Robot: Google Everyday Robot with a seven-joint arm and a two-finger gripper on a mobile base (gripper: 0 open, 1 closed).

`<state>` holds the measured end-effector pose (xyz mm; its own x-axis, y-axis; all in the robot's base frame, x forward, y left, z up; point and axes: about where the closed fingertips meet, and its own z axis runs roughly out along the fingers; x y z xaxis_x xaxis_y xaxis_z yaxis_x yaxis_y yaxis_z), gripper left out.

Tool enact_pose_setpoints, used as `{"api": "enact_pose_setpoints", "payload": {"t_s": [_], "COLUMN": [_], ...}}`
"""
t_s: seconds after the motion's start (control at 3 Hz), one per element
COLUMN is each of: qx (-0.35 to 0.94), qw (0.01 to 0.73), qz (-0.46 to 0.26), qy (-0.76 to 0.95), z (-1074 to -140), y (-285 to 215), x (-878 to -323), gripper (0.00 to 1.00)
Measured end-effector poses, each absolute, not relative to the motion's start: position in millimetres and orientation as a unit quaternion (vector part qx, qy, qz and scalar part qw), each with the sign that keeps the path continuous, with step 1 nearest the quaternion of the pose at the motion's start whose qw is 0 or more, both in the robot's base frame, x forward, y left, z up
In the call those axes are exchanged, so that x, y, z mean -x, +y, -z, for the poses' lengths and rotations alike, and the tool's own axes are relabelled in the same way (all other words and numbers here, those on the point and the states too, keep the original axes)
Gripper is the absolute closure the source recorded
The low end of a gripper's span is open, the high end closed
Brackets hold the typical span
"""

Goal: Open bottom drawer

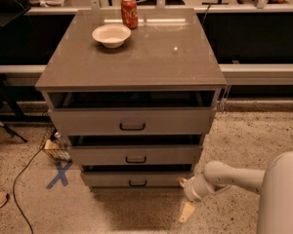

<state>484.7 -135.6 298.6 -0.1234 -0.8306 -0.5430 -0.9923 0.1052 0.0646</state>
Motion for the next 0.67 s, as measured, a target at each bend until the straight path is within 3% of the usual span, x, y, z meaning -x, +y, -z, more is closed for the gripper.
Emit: {"api": "enact_pose_setpoints", "payload": {"t_s": [0.67], "qx": [0.660], "qw": [0.182], "qz": [-0.195], "qy": [0.703], "z": [-251], "y": [-129], "x": [-498], "gripper": [0.00]}}
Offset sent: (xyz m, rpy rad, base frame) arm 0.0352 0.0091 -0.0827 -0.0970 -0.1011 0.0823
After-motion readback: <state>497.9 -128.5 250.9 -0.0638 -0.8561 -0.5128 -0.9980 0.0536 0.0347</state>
